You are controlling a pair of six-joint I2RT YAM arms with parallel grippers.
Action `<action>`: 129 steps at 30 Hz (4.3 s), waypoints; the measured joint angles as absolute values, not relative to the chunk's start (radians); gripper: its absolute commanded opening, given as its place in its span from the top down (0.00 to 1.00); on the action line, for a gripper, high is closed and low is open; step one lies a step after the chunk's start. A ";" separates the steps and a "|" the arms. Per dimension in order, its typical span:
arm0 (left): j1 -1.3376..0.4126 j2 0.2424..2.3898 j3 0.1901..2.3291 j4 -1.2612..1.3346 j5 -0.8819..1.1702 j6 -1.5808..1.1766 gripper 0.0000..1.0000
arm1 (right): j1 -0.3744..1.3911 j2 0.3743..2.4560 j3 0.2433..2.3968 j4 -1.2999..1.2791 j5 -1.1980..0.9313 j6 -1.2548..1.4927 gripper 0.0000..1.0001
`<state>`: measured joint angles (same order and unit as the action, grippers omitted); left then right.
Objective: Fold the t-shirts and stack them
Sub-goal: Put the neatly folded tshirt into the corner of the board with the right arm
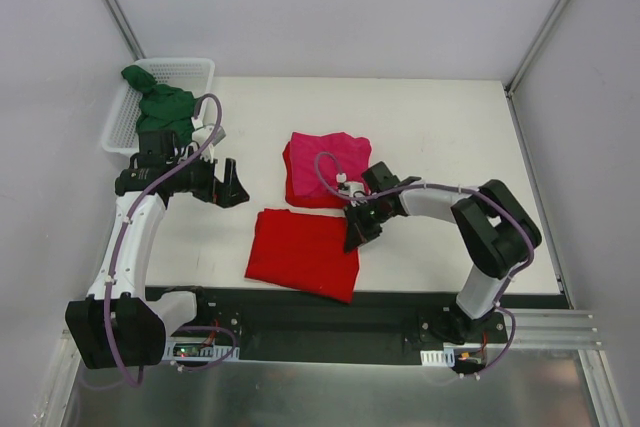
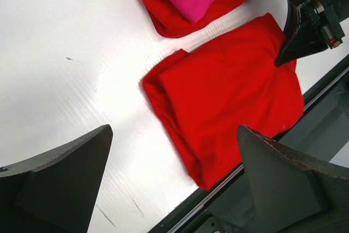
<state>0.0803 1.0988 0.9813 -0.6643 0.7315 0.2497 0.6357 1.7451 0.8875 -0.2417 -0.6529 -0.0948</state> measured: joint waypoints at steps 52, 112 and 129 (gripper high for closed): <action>-0.196 1.673 1.016 -0.609 0.519 0.100 0.01 | 0.538 1.744 1.102 -0.609 -0.531 -0.356 0.99; -0.322 1.866 1.004 -0.540 0.799 -0.118 1.00 | 0.538 1.744 1.111 -0.586 -0.569 -0.304 0.99; -0.322 1.774 1.173 -0.574 0.752 -0.080 1.00 | 0.555 1.692 1.108 -0.633 -0.562 -0.408 0.99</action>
<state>-0.3222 1.7737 1.1728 -0.5739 0.7517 -0.0803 0.5549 1.6917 1.1084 -0.6331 -0.5621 -0.4076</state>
